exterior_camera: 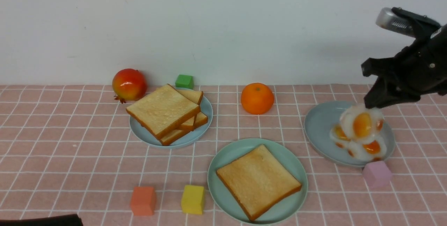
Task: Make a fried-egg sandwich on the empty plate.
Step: Use the right arm to place the fried egg on the slice of bread in the middle
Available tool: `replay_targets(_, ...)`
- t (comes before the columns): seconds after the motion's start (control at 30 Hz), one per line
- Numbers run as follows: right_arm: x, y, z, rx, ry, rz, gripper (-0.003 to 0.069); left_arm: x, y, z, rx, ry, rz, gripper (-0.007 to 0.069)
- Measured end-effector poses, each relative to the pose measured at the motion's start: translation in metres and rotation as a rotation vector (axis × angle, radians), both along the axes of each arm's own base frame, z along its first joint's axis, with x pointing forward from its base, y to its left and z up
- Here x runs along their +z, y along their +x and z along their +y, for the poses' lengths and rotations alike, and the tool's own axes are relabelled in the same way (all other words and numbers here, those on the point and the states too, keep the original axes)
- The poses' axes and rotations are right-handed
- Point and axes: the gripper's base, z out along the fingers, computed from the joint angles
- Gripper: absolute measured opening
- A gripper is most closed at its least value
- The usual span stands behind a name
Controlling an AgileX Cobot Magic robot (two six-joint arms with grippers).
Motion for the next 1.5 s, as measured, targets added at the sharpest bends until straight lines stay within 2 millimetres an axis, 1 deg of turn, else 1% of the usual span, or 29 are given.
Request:
replay_targets(0.1, 0.002, -0.001, 0.006, 0.038, 0.065, 0.001, 0.0060, 0.000, 0.000, 0.000, 0.000, 0.000, 0.000, 0.0013)
replay_targets(0.2, 0.006, -0.006, 0.028, 0.129, 0.149, 0.003, 0.0060, 0.000, 0.000, 0.000, 0.000, -0.001, -0.001, 0.0013)
replay_targets(0.3, 0.000, -0.015, 0.054, 0.213, 0.177, 0.028, 0.0060, 0.000, 0.000, 0.000, 0.000, -0.002, -0.002, 0.0013)
replay_targets(0.33, 0.000, -0.016, 0.056, 0.219, 0.179, 0.031, 0.0060, 0.000, 0.000, 0.000, 0.000, -0.002, -0.002, 0.0013)
replay_targets(0.37, -0.008, -0.024, 0.073, 0.276, 0.183, 0.056, 0.0060, 0.000, 0.000, 0.000, 0.000, -0.002, -0.002, 0.0013)
replay_targets(0.4, -0.010, -0.025, 0.075, 0.281, 0.183, 0.061, 0.0060, 0.000, 0.000, 0.000, 0.000, -0.002, -0.002, 0.0013)
replay_targets(0.43, -0.015, -0.029, 0.082, 0.301, 0.183, 0.072, 0.0060, 0.000, 0.000, 0.000, 0.001, -0.003, -0.002, 0.0013)
replay_targets(0.47, -0.025, -0.036, 0.093, 0.331, 0.188, 0.083, 0.0060, 0.000, 0.000, 0.000, 0.001, -0.003, -0.002, 0.0013)
replay_targets(0.5, -0.031, -0.039, 0.099, 0.341, 0.190, 0.078, 0.0060, 0.000, 0.000, 0.000, 0.001, -0.003, -0.002, 0.0015)
replay_targets(0.53, -0.032, -0.039, 0.100, 0.342, 0.190, 0.076, 0.0060, 0.000, 0.000, 0.000, 0.001, -0.003, -0.002, 0.0015)
replay_targets(0.63, -0.043, -0.041, 0.111, 0.333, 0.220, 0.045, 0.0060, 0.000, 0.000, 0.000, 0.001, -0.004, -0.003, 0.0016)
replay_targets(0.73, -0.054, -0.035, 0.119, 0.337, 0.260, 0.050, 0.0060, 0.001, 0.000, 0.000, 0.002, -0.009, -0.007, 0.0016)
replay_targets(0.83, -0.068, -0.029, 0.123, 0.333, 0.276, 0.062, 0.0060, 0.001, 0.000, 0.000, 0.002, -0.009, -0.007, 0.0019)
replay_targets(0.87, -0.078, -0.024, 0.124, 0.322, 0.281, 0.073, 0.0060, 0.001, 0.000, 0.000, 0.002, -0.008, -0.007, 0.0020)
replay_targets(0.93, -0.089, -0.019, 0.124, 0.309, 0.278, 0.085, 0.0060, 0.001, 0.000, 0.000, 0.002, -0.008, -0.008, 0.0020)
replay_targets(0.97, -0.090, -0.018, 0.124, 0.307, 0.279, 0.088, 0.0060, 0.001, 0.000, 0.000, 0.001, -0.008, -0.008, 0.0020)
replay_targets(1.03, -0.100, -0.015, 0.125, 0.300, 0.271, 0.098, 0.0060, 0.001, 0.000, 0.000, 0.001, -0.008, -0.008, 0.0020)
replay_targets(1.1, -0.104, -0.013, 0.124, 0.300, 0.265, 0.097, 0.0060, 0.001, 0.000, 0.000, 0.001, -0.008, -0.008, 0.0022)
replay_targets(1.27, -0.104, -0.011, 0.119, 0.288, 0.308, 0.113, 0.0060, 0.001, 0.000, 0.000, 0.001, -0.008, -0.008, 0.0023)
replay_targets(1.3, -0.101, -0.009, 0.114, 0.285, 0.332, 0.120, 0.0060, 0.001, 0.000, 0.000, 0.001, -0.008, -0.008, 0.0023)
replay_targets(1.33, -0.101, -0.009, 0.113, 0.288, 0.335, 0.121, 0.0060, 0.001, 0.000, 0.000, 0.001, -0.008, -0.008, 0.0023)
replay_targets(1.37, -0.098, -0.005, 0.106, 0.271, 0.352, 0.118, 0.0060, 0.001, 0.000, 0.000, 0.001, -0.008, -0.008, 0.0023)
replay_targets(1.43, -0.098, -0.003, 0.100, 0.255, 0.356, 0.112, 0.0060, 0.001, 0.000, 0.000, 0.001, -0.008, -0.008, 0.0023)
replay_targets(1.47, -0.099, 0.000, 0.094, 0.239, 0.358, 0.112, 0.0059, 0.001, 0.000, 0.000, 0.001, -0.008, -0.008, 0.0023)
replay_targets(1.5, -0.100, 0.001, 0.093, 0.238, 0.358, 0.116, 0.0059, 0.001, 0.000, 0.000, 0.001, -0.008, -0.008, 0.0023)
